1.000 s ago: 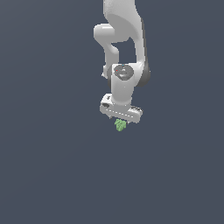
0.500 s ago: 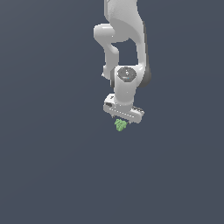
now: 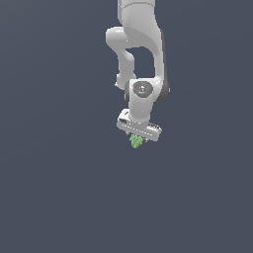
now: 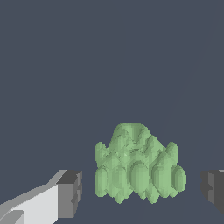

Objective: Pick up the object and move it to a goal position.

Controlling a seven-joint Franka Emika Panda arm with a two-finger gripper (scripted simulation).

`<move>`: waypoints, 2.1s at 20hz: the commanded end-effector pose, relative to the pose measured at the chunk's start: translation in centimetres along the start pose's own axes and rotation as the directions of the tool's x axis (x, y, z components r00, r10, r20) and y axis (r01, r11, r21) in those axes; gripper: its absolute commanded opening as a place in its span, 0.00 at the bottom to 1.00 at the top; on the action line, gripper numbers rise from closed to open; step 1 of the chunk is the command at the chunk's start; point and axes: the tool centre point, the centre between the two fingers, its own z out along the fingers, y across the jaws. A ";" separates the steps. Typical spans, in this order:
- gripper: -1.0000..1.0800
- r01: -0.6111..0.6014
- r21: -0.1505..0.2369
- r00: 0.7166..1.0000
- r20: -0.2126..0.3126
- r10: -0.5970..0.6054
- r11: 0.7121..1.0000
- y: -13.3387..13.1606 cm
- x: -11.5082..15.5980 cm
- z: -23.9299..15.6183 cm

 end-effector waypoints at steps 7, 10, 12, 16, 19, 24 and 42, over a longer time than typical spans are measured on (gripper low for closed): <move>0.96 -0.002 0.000 1.000 0.001 0.002 1.000 0.0 -0.1 3.1; 0.00 -0.002 0.000 1.000 0.001 0.002 1.000 0.0 -0.1 3.2; 0.00 -0.002 0.000 1.000 0.001 0.002 1.000 0.0 -0.1 3.2; 0.00 -0.002 0.000 1.000 0.001 0.002 1.000 0.0 -0.1 3.2; 0.00 -0.002 0.000 1.000 0.001 0.002 1.000 0.0 -0.1 3.2; 0.00 -0.002 0.001 1.000 -0.001 0.002 1.000 -0.1 0.2 2.6; 0.00 -0.003 0.000 1.000 -0.001 0.003 1.000 -0.2 5.9 -8.4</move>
